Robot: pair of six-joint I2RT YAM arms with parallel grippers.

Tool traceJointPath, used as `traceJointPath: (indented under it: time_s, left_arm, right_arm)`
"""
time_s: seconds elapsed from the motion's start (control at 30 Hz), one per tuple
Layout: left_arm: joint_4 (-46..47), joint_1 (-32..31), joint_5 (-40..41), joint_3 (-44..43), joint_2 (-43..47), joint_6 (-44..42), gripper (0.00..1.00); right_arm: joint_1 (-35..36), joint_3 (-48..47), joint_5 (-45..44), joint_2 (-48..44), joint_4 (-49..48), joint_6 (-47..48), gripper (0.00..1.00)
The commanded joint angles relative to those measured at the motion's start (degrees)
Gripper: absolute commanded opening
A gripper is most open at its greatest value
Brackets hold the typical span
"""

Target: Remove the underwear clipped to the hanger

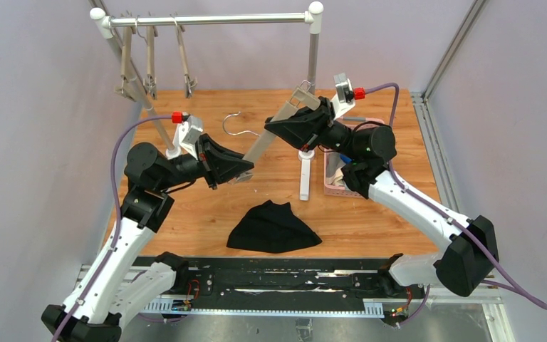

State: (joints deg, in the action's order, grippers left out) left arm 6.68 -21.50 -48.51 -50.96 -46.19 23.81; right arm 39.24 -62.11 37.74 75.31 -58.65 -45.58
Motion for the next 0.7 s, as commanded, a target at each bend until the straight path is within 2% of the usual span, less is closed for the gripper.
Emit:
traceJointPath:
  time_s: [0.0,0.07,0.13,0.2,0.3,0.37,0.47,0.57,0.67]
  left_arm:
    - [0.5,-0.2,2.5,0.1,1.5,-0.2,0.00]
    - [0.6,-0.2,3.5,-0.3,2.2,-0.2,0.00]
    - [0.5,-0.2,3.9,-1.6,2.8,0.6,0.00]
    - [0.5,-0.2,4.1,-3.2,3.1,1.9,0.00]
    - [0.1,-0.1,4.3,-5.8,3.9,3.2,0.00]
    - [-5.2,-0.2,5.6,-8.6,4.3,1.6,0.00]
    - [-21.9,-0.2,11.5,-15.0,4.0,-6.9,0.00]
    - [-38.5,-0.2,21.0,-22.1,2.6,-13.2,0.00]
    - [-50.1,-0.2,27.5,-28.3,-0.4,-15.7,0.00]
  right_arm:
    - [0.2,-0.9,-0.2,-0.5,-3.6,0.8,0.01]
    - [0.2,-0.7,-0.3,-0.7,-3.1,0.9,0.01]
    - [0.2,-0.6,-0.6,-1.1,-1.5,1.3,0.09]
    - [0.2,0.1,-1.3,-1.8,0.2,2.1,0.23]
    - [0.2,1.8,-2.1,-3.5,2.6,4.2,0.61]
    - [0.2,3.0,-2.2,-5.1,5.6,6.4,0.64]
    - [0.5,4.8,-2.6,-8.6,14.7,12.5,0.65]
    - [2.6,5.6,-8.2,-13.0,32.1,23.3,0.65]
    - [7.9,5.0,-19.5,-15.8,51.8,35.3,0.65]
